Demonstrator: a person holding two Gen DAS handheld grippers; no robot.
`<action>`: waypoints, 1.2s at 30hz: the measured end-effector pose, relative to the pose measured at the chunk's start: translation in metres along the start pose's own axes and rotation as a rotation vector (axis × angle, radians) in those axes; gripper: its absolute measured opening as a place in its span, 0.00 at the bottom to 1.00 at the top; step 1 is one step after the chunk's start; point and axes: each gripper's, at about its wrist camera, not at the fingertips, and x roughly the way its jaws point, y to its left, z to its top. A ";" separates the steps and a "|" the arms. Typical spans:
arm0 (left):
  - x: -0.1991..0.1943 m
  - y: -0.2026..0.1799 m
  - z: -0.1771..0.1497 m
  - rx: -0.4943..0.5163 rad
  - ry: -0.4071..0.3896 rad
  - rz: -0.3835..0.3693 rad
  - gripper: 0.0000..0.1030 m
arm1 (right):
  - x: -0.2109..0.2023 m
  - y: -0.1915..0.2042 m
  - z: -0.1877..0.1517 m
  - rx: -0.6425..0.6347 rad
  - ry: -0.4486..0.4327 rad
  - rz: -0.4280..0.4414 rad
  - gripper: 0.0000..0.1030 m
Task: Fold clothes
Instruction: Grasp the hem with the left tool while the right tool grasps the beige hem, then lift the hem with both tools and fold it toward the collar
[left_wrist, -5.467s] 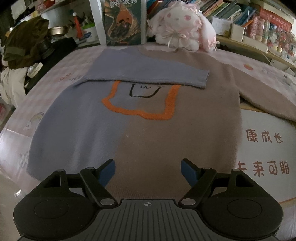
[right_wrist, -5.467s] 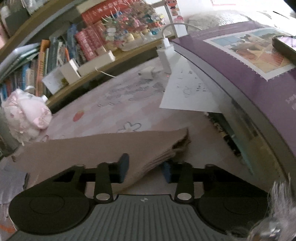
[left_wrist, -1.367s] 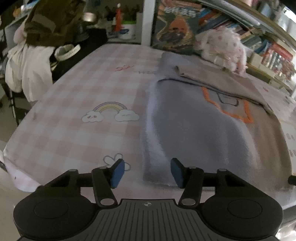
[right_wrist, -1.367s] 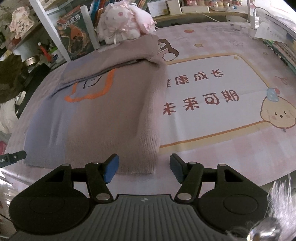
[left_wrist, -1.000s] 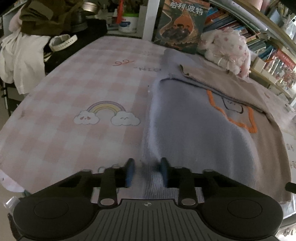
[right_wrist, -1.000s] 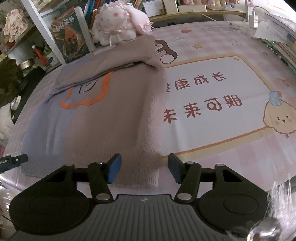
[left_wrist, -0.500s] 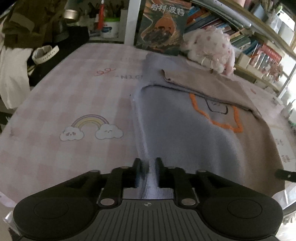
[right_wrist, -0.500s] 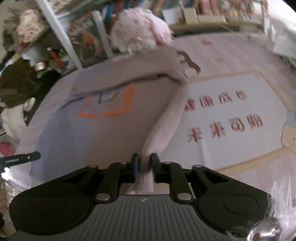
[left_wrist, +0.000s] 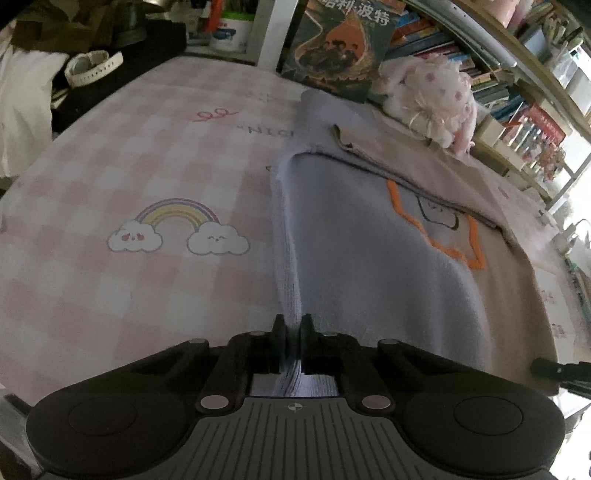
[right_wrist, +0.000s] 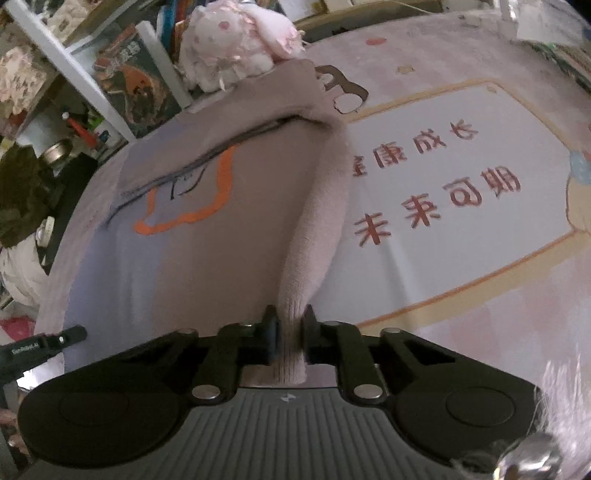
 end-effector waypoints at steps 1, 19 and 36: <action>-0.001 0.001 -0.001 -0.002 0.003 -0.008 0.04 | -0.002 -0.002 -0.001 0.014 -0.003 0.001 0.10; -0.047 0.005 -0.053 -0.058 0.000 -0.070 0.04 | -0.051 -0.024 -0.036 0.047 -0.020 0.039 0.10; -0.085 0.010 -0.105 -0.225 -0.031 -0.142 0.04 | -0.095 -0.060 -0.077 0.108 0.030 0.120 0.10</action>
